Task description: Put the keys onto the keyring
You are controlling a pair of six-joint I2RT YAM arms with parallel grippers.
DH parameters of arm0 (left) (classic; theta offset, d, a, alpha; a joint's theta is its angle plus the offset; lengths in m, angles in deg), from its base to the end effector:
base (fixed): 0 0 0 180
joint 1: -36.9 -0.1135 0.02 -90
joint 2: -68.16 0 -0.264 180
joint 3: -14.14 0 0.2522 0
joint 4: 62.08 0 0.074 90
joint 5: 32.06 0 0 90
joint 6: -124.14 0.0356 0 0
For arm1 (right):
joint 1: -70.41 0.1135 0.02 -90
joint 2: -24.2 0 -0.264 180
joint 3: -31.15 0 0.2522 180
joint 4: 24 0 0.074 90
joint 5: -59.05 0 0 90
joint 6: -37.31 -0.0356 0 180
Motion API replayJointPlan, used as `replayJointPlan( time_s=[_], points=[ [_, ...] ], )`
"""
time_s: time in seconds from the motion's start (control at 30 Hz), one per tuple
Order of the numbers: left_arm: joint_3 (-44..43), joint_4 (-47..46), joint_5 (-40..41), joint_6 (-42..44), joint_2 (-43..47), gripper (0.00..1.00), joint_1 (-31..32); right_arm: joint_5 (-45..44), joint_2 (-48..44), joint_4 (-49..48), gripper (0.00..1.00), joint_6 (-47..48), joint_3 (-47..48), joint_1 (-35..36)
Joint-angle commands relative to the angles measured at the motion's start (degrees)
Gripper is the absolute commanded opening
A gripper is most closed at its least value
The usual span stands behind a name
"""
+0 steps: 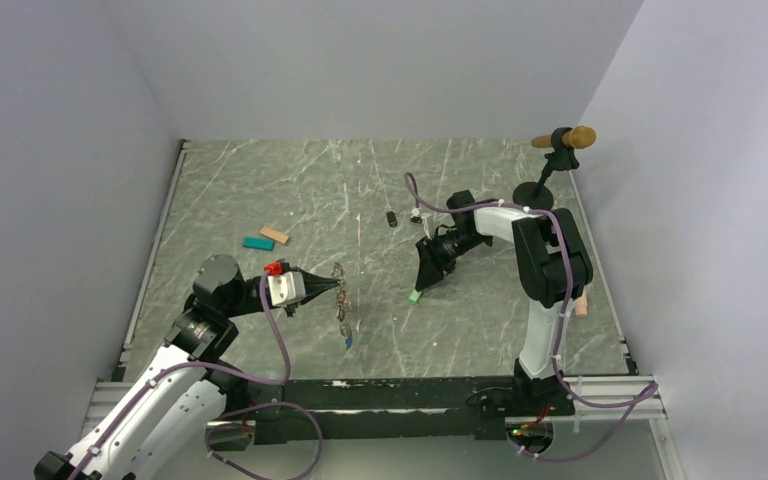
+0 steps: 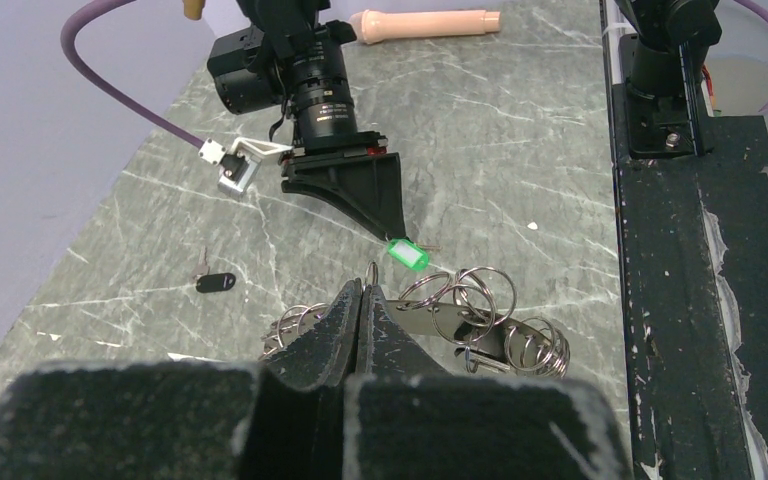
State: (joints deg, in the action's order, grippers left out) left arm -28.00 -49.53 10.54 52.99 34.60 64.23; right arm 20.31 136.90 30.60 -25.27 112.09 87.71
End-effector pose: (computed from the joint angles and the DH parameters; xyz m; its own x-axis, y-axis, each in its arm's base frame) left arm 0.1188 -0.0909 0.2903 0.2530 0.1154 -0.9606 0.9313 0.2397 0.2741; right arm 0.3187 0.1283 0.1282 -0.7383 -0.5318 -0.4148 -0.6459 0.3806 0.6617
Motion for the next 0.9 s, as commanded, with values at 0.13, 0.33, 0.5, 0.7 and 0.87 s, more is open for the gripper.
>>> replayJointPlan(
  time_s=[0.13,0.33,0.5,0.7,0.87],
  points=[
    [-2.9,-1.9,-1.9,1.7,0.9,0.00,-0.2,-5.9,2.1,1.3,0.43,1.6,0.7,0.2],
    [-3.0,-1.7,-1.8,1.9,0.9,0.00,-0.3,-6.9,2.1,2.3,0.42,2.4,0.8,0.1],
    [-3.0,-1.6,-1.7,2.0,0.9,0.00,-0.2,-7.0,2.0,3.0,0.42,2.7,0.7,-0.6],
    [-3.0,-1.6,-1.7,2.0,0.9,0.00,-0.3,-6.6,2.0,3.7,0.41,3.2,0.6,-1.5],
    [-3.0,-1.6,-1.7,2.1,0.9,0.00,-0.2,-6.4,2.4,4.1,0.39,3.5,0.8,-1.5]
  ],
)
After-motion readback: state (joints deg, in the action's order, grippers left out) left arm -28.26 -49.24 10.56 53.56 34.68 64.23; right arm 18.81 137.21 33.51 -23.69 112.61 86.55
